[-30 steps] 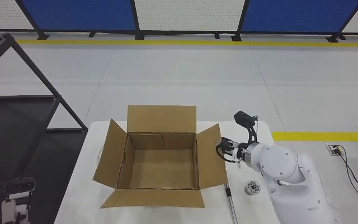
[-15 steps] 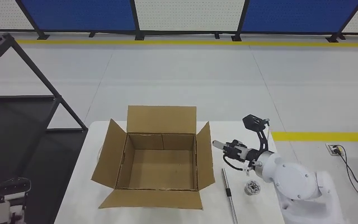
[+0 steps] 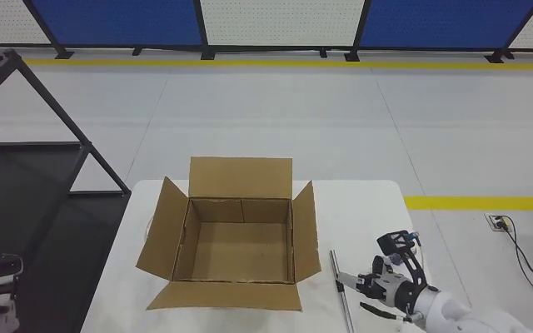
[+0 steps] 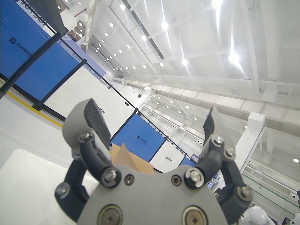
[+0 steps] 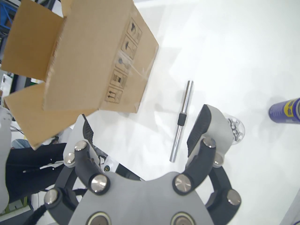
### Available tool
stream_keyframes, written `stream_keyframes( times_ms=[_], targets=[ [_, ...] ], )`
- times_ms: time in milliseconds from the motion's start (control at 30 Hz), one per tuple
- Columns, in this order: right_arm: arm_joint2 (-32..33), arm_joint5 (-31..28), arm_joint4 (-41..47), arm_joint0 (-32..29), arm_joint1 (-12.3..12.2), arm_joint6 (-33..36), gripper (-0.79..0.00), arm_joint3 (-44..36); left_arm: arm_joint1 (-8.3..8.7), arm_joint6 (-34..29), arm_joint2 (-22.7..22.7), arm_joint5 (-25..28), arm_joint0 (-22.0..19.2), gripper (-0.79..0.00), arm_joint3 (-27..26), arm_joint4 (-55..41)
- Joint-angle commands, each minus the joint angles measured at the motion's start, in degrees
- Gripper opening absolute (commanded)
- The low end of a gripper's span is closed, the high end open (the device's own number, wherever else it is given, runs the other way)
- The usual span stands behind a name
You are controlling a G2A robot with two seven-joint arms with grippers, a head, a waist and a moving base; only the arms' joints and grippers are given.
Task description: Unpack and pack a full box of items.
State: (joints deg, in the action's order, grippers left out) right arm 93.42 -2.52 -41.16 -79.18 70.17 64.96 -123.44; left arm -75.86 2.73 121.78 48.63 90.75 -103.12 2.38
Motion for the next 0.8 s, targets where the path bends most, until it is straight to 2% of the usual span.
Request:
stream_keyframes(
  times_ms=[0, 367, 500, 667, 767],
  targets=[
    [-0.3, -2.0, -0.6, -1.2, -0.3, 1.1, 0.0, 1.2, 0.06, 0.1, 0.4, -0.8, -0.5, 0.0, 0.5, 1.2],
    [-0.9, -2.4, -1.4, -1.5, -0.5, 1.8, 0.0, 3.0, 0.18, -1.9, -0.2, -1.2, -0.3, 0.0, 0.7, 2.3],
    [-5.8, -8.4, -6.8, -0.3, -0.8, -0.1, 0.0, 4.3, 0.2, -2.5, -0.5, -2.2, -0.3, 0.0, 0.4, 2.1],
    [-11.3, -11.5, -13.3, 3.4, -0.9, -1.6, 0.0, 9.6, 0.23, -2.1, -0.1, -3.2, -0.1, 0.0, 0.9, 2.2],
    [-13.6, -12.1, -14.1, 5.3, -0.8, -3.1, 0.0, 13.9, 0.26, -1.5, 0.4, -3.6, -0.3, 0.0, 1.4, 2.3]
  ],
)
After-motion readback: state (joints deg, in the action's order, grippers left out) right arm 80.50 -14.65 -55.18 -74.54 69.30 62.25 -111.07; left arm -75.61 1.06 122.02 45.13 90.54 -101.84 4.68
